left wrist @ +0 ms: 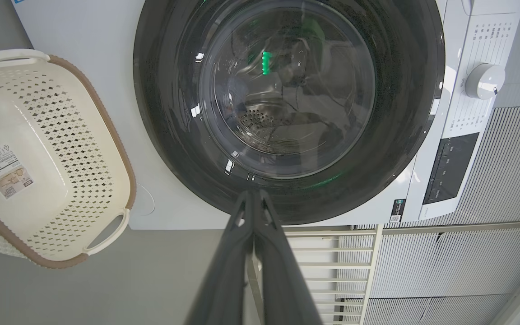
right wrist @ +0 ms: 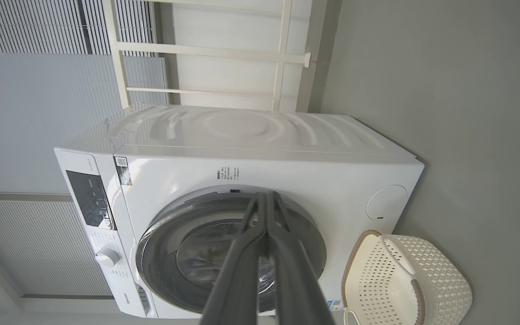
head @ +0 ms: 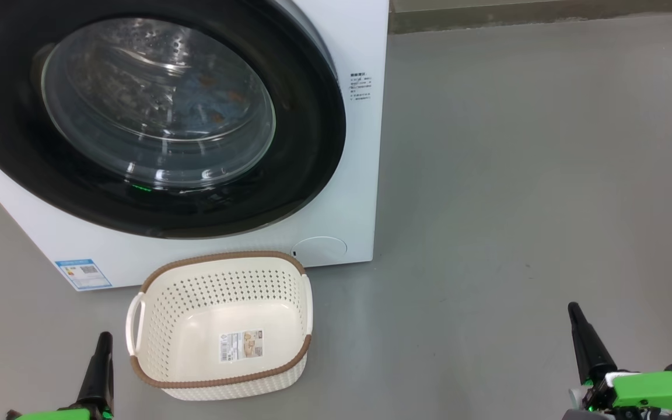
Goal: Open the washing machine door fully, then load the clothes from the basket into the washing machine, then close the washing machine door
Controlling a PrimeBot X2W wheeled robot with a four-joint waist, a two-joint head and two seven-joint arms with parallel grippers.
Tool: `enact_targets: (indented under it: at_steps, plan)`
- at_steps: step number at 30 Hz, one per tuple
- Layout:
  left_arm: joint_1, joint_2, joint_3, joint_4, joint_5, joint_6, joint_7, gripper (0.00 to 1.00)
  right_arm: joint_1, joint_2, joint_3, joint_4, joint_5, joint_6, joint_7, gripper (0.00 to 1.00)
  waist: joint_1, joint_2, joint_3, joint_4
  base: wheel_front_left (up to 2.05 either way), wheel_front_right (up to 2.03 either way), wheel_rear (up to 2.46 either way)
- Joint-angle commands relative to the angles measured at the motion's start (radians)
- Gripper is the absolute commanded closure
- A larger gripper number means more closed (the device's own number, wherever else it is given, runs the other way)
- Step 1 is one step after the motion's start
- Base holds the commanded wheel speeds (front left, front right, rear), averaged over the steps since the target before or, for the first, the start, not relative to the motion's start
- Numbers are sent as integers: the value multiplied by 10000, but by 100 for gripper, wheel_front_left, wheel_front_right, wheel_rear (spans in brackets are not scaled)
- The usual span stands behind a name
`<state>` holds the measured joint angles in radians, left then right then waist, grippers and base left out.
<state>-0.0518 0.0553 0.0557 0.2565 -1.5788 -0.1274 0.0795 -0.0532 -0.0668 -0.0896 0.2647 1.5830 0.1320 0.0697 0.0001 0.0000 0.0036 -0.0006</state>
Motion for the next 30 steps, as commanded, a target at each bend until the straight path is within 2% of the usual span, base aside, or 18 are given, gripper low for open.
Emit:
enact_targets:
  at_steps: [1, 30]
  plan:
    - [-523, 121, 347, -134, -404, -32, 129, 100, -508, -93, 127, -227, 469, -13, 123, 100, 0, 0, -3, 4, 0, 0, 0]
    - [-548, 66, 423, -119, -429, -33, 211, 100, -524, -19, 13, -214, 467, -13, 231, 100, 0, 0, -5, 6, 0, 0, 0]
